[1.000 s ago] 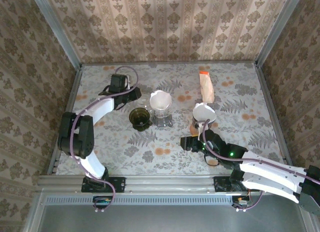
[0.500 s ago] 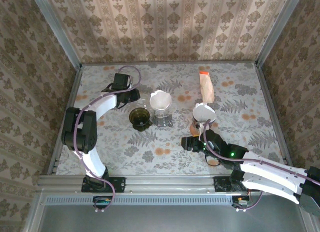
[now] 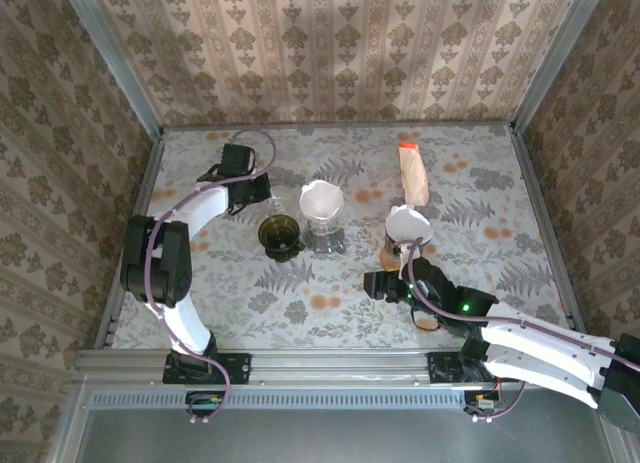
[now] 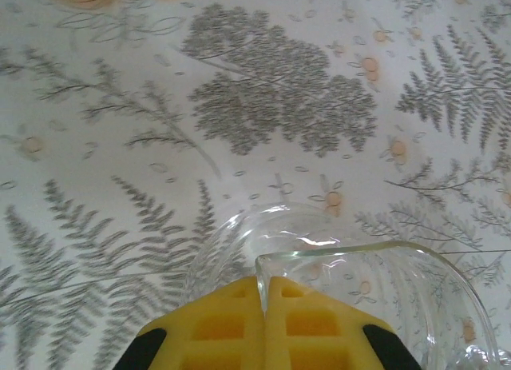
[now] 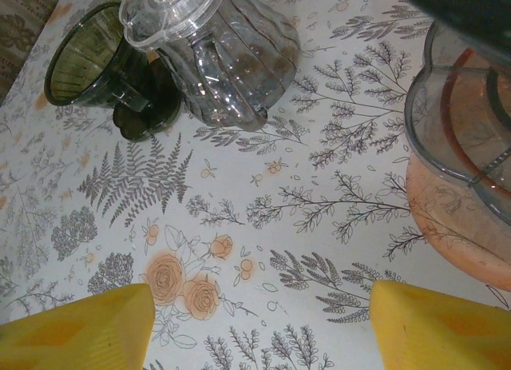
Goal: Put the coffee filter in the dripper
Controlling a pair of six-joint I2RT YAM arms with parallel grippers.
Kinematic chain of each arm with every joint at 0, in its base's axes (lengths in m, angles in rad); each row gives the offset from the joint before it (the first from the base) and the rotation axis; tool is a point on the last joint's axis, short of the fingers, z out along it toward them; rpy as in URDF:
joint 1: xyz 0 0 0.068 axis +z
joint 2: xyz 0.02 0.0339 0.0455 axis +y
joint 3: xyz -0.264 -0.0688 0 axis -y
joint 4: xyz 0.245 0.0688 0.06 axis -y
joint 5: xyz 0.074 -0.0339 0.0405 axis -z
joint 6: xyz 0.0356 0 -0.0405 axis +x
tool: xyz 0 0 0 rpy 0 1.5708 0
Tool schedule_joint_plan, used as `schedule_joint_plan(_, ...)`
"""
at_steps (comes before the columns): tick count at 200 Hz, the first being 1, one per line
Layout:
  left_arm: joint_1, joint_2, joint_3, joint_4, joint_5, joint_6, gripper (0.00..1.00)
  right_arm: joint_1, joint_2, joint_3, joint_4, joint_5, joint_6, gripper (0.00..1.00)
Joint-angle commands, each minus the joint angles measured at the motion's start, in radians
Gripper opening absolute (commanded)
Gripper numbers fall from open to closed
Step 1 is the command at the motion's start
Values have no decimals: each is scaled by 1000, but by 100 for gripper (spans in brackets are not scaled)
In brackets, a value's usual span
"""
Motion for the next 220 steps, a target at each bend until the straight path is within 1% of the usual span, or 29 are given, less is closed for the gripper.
schedule_joint_plan(1,45,-85,-43,-87,-42,31,0,-8,-20,-22,-7,19,-21,73)
schedule_joint_plan(34,97,-184,-106,-151,-75,22,0,-11,-28,-29,0,18,-21,73)
schedule_joint_plan(62,99,-297,-189,-213,-147,-26,0,-13,-42,-35,3,18,-24,73)
schedule_joint_plan(107,107,-446,-305,-233,-186,-76,0,-17,-51,-39,10,12,-27,74)
schedule_joint_plan(139,119,-471,-320,-246,-170,-92,0,-17,-51,-35,16,7,-28,74)
schedule_joint_plan(179,118,-612,-358,-270,-183,-134,0,-18,-63,-35,21,6,-29,74)
schedule_joint_plan(220,92,-683,-274,-348,-176,-109,0,-20,-70,-40,16,8,-29,73)
